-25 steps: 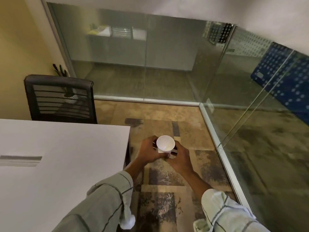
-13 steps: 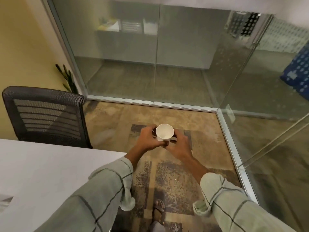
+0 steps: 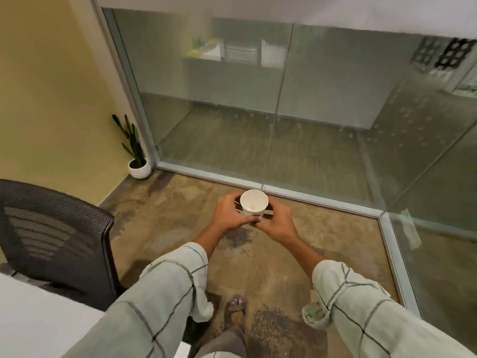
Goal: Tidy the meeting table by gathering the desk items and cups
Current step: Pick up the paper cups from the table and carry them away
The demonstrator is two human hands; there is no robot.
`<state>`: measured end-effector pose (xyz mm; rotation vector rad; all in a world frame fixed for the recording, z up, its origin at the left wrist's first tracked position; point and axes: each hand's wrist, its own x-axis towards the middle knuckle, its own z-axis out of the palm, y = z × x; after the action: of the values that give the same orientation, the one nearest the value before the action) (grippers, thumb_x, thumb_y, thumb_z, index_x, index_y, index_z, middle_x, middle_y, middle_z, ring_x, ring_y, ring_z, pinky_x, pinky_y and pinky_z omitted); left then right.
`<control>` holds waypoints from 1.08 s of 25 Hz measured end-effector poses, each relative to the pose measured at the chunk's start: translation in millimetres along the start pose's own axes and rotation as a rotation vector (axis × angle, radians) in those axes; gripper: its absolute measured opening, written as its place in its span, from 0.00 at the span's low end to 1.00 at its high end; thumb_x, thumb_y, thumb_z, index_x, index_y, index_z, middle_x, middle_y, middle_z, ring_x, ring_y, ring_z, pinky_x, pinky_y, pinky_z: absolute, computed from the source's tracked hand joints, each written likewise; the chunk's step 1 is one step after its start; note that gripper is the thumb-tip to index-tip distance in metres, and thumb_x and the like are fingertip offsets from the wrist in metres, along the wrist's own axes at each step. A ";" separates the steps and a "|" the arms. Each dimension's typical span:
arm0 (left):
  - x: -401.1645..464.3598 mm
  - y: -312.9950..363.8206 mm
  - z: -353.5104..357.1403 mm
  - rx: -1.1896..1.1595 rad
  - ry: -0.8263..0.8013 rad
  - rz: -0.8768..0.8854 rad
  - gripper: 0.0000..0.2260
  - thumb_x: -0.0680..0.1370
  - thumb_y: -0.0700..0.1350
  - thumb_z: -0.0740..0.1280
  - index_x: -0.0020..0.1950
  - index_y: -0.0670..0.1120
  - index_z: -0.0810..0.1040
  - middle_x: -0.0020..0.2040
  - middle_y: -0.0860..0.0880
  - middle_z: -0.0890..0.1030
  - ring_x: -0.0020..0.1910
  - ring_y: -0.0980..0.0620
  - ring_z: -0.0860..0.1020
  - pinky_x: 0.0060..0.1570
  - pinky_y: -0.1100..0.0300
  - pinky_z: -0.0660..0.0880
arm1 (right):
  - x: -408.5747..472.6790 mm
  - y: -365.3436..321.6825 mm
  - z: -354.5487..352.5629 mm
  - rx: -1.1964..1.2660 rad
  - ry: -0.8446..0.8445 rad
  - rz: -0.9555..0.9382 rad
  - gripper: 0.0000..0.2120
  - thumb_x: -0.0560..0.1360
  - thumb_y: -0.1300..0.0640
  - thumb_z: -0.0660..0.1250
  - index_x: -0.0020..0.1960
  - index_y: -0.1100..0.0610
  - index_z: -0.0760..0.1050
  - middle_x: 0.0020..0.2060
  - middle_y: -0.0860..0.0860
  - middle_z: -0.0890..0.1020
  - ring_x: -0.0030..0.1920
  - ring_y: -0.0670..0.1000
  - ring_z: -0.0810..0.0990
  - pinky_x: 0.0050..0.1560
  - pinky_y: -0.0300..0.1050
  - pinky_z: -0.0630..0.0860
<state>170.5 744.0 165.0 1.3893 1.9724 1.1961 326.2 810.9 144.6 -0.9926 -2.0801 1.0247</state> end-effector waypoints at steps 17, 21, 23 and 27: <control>413.5 -102.8 -77.9 0.072 0.229 -0.198 0.28 0.57 0.53 0.83 0.51 0.44 0.80 0.42 0.51 0.82 0.40 0.52 0.80 0.37 0.67 0.73 | 472.5 43.3 80.6 -0.004 -0.264 -0.126 0.34 0.59 0.54 0.83 0.62 0.58 0.76 0.50 0.50 0.84 0.47 0.45 0.82 0.46 0.26 0.74; 459.9 -141.0 -122.1 0.061 0.402 -0.268 0.28 0.58 0.52 0.83 0.53 0.44 0.80 0.45 0.48 0.83 0.44 0.50 0.82 0.44 0.57 0.80 | 565.3 33.5 143.9 0.015 -0.431 -0.235 0.34 0.59 0.54 0.83 0.62 0.57 0.77 0.48 0.49 0.84 0.45 0.43 0.82 0.45 0.27 0.75; 474.3 -158.2 -151.2 0.065 0.469 -0.326 0.28 0.59 0.52 0.83 0.54 0.44 0.80 0.46 0.49 0.83 0.44 0.51 0.81 0.44 0.61 0.79 | 604.4 23.9 181.9 0.042 -0.527 -0.286 0.34 0.59 0.54 0.83 0.63 0.56 0.76 0.48 0.48 0.84 0.46 0.43 0.82 0.45 0.30 0.77; 471.2 -194.5 -207.4 0.129 0.674 -0.448 0.31 0.59 0.57 0.81 0.56 0.44 0.80 0.47 0.50 0.84 0.45 0.54 0.80 0.40 0.74 0.72 | 650.7 -16.7 260.9 0.072 -0.754 -0.412 0.37 0.59 0.52 0.82 0.65 0.55 0.74 0.51 0.49 0.83 0.48 0.46 0.81 0.45 0.32 0.78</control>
<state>-274.1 1068.4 165.7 0.5472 2.6610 1.4427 -227.3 1241.4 147.0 -0.0949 -2.6508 1.3604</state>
